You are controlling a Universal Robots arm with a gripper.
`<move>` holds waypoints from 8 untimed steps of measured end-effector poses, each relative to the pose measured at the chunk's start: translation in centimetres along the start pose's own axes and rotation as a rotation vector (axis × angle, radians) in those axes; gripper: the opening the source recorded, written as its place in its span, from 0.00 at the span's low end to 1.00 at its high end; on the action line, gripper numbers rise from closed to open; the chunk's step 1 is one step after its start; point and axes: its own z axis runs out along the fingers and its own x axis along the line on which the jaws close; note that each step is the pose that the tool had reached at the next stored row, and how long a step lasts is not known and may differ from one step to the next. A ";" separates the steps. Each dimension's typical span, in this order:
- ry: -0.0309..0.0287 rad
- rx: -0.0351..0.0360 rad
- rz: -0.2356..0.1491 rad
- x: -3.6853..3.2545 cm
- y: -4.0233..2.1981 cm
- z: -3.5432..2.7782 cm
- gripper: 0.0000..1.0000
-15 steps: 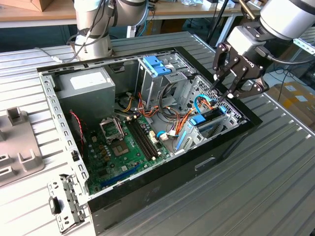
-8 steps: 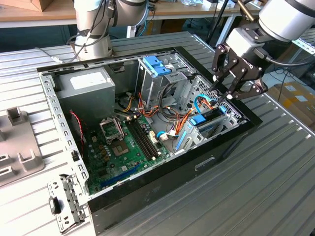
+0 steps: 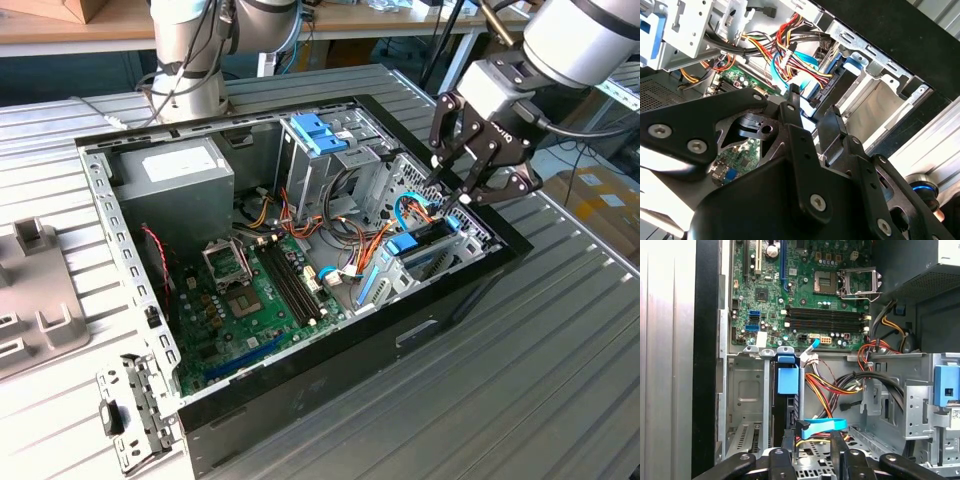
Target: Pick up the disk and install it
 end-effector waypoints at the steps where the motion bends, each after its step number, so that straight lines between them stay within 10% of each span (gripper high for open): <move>1: 0.0000 0.0000 0.000 0.01 0.01 0.02 0.42; 8: -0.0001 0.0000 0.000 0.07 0.09 0.20 0.42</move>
